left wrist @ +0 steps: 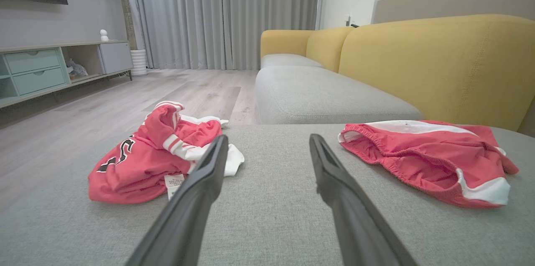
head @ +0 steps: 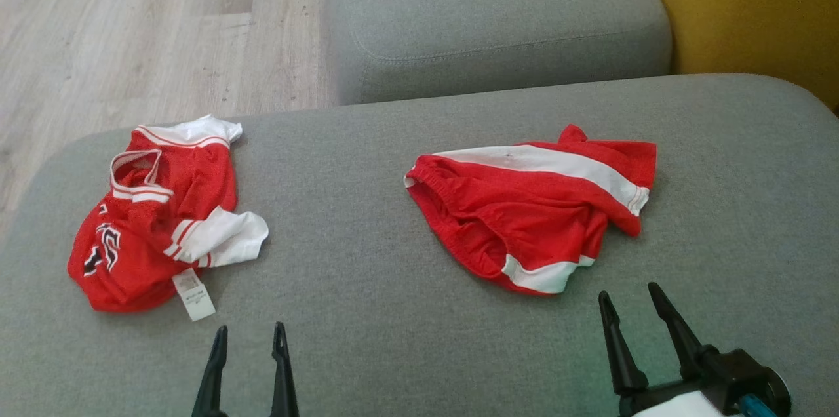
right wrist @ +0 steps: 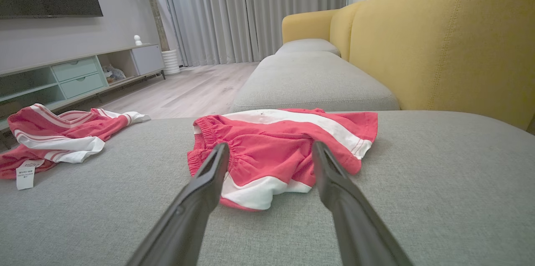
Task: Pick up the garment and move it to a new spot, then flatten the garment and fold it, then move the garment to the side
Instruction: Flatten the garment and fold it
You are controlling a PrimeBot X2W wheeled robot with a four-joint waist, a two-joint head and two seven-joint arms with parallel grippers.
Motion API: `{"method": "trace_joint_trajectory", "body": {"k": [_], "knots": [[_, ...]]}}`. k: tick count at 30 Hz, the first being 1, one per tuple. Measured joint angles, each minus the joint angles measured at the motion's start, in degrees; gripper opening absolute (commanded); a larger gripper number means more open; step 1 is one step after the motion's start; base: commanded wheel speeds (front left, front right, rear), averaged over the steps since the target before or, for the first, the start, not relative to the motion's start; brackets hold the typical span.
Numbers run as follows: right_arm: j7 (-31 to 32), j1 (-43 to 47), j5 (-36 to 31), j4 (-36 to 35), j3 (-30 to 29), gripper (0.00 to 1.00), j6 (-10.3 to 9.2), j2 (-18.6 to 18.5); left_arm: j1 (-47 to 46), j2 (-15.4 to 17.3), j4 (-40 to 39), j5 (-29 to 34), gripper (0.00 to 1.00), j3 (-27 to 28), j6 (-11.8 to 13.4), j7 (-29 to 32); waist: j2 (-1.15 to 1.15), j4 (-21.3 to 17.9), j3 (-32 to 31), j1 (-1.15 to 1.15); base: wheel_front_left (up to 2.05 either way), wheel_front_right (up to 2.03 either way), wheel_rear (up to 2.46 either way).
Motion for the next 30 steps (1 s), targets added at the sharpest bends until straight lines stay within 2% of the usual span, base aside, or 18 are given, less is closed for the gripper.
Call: {"method": "trace_joint_trajectory", "body": {"k": [6, 12, 14, 18, 22, 26, 30], "knots": [[0.00, -0.07, 0.01, 0.03, 0.10, 1.00, 0.00, 0.00, -0.02, 0.00, 0.78, 0.77, 1.00, -0.05, -0.76, 0.00, 0.00, -0.55, 0.55, 0.00, 0.00, 0.00, 0.00], [0.00, -0.36, 0.43, -0.05, 0.34, 1.00, 0.00, 0.00, -0.87, 0.00, 3.26, 0.71, 1.00, -0.46, -3.44, 0.01, 0.00, -2.19, 1.73, 0.00, 0.00, 0.00, 0.00], [0.00, -0.44, 0.43, -0.05, 0.44, 1.00, 0.00, 0.01, -2.80, 0.00, 4.80, 0.89, 1.00, -1.52, -5.05, 0.01, 0.00, -3.10, 2.30, 0.00, 0.00, 0.00, 0.00], [0.00, -1.08, 0.37, -0.05, 0.94, 1.00, 0.00, 0.01, -8.67, -0.02, 10.39, 0.89, 1.00, -5.79, -8.36, 0.00, 0.00, -5.40, 3.50, 0.00, 0.00, 0.00, 0.00], [0.00, -2.52, 0.12, -0.09, 1.36, 1.00, 0.00, 0.01, -16.15, -0.09, 19.20, 1.36, 1.00, -11.84, -11.27, 0.01, 0.00, -8.22, 4.89, 0.00, 0.00, 0.00, 0.00], [0.00, -3.88, 0.09, -0.41, 1.93, 1.00, 0.00, 0.01, -25.12, -0.14, 26.20, 1.10, 1.00, -16.56, -12.39, 0.01, 0.00, -10.98, 7.20, 0.00, 0.00, 0.00, 0.00], [0.00, -5.54, 0.52, -0.78, 2.47, 1.00, 0.00, 0.01, -32.64, -0.34, 30.51, -2.66, 1.00, -19.68, -13.10, 0.02, 0.00, -13.74, 9.68, 0.01, 0.00, 0.00, 0.00]]}}
